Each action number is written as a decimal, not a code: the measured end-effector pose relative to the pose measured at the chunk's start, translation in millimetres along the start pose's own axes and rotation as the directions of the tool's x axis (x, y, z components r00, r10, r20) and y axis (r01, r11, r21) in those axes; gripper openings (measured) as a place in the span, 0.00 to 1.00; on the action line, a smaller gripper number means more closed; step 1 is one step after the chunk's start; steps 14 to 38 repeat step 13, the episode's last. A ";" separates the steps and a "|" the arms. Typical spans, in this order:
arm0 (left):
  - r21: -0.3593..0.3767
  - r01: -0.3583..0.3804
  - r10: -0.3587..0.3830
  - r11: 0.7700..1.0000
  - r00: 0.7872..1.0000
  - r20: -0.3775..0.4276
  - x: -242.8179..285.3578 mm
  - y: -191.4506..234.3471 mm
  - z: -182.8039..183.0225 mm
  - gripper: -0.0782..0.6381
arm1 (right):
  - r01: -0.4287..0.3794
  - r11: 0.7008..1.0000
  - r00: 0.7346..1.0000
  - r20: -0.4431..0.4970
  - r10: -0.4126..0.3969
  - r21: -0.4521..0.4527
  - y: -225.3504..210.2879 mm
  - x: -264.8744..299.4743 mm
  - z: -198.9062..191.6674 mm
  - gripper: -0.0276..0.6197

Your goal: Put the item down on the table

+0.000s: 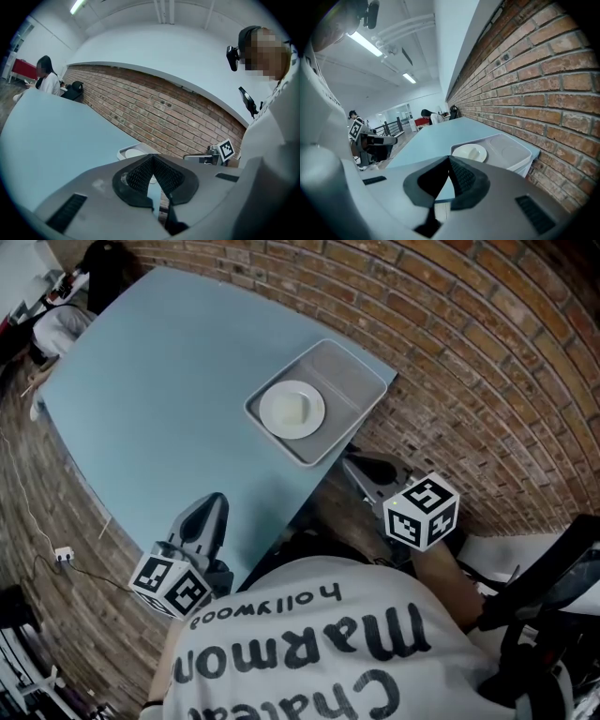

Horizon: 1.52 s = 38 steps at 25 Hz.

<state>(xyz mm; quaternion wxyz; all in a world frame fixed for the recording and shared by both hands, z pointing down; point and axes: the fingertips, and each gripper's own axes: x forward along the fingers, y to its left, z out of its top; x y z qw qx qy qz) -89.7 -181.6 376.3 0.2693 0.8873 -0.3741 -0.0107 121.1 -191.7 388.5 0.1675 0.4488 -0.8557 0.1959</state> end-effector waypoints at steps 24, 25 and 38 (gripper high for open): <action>-0.009 -0.003 0.003 1.000 1.000 0.012 -0.3 -1.6 -2.1 0.12 | 0.010 1.000 1.000 -0.014 -0.010 -0.006 -5.8 -2.2 -3.2 0.06; -0.009 -0.003 0.003 1.000 1.000 0.012 -0.3 -1.6 -2.1 0.12 | 0.010 1.000 1.000 -0.014 -0.010 -0.006 -5.8 -2.2 -3.2 0.06; -0.009 -0.003 0.003 1.000 1.000 0.012 -0.3 -1.6 -2.1 0.12 | 0.010 1.000 1.000 -0.014 -0.010 -0.006 -5.8 -2.2 -3.2 0.06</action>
